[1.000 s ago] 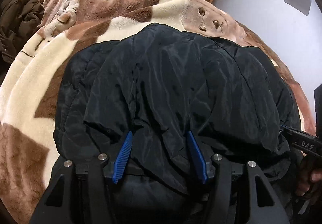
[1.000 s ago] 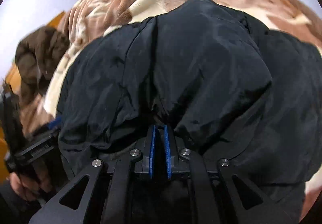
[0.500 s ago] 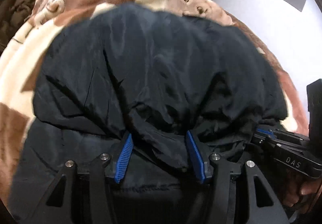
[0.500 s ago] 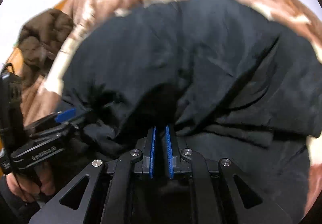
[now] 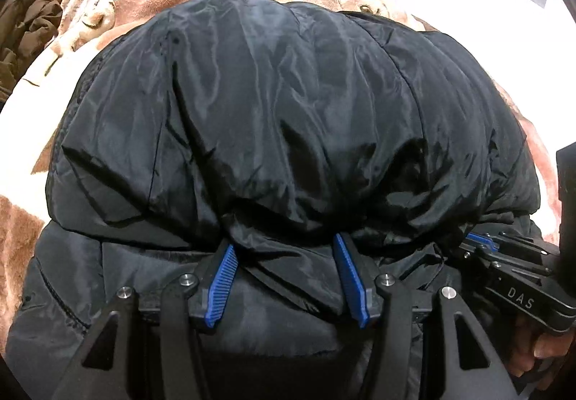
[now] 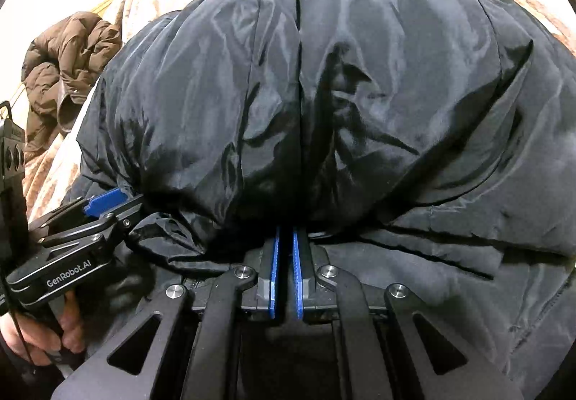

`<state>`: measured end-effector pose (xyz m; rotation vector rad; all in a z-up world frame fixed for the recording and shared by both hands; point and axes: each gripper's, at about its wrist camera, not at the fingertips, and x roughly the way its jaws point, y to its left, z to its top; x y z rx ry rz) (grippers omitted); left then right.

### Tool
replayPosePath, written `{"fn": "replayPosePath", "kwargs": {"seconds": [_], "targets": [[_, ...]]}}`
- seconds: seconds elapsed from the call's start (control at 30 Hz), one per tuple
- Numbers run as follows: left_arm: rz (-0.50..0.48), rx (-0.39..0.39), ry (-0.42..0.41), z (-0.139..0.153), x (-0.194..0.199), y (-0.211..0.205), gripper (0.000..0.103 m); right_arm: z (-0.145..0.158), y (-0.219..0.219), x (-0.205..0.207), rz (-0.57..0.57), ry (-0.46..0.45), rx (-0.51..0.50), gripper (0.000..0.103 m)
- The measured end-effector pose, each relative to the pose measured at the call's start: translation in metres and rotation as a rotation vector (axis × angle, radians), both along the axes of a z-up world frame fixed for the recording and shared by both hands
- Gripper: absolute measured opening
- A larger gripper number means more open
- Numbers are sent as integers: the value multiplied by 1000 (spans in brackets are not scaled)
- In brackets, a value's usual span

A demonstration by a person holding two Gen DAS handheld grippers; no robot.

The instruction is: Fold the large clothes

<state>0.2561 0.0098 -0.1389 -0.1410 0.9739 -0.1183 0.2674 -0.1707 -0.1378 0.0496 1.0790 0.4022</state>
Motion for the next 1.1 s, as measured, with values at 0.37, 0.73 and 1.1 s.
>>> {"fn": "replayPosePath", "kwargs": {"seconds": [0.37, 0.73, 1.1], "targets": [[3, -52, -7, 42, -26, 9, 57, 62, -19, -25, -21, -68, 15, 13], [117, -9, -147, 89, 22, 64, 57, 106, -69, 48, -183, -206, 19, 15], [163, 7, -73, 50, 49, 79, 58, 73, -98, 66, -237, -112, 20, 15]]}}
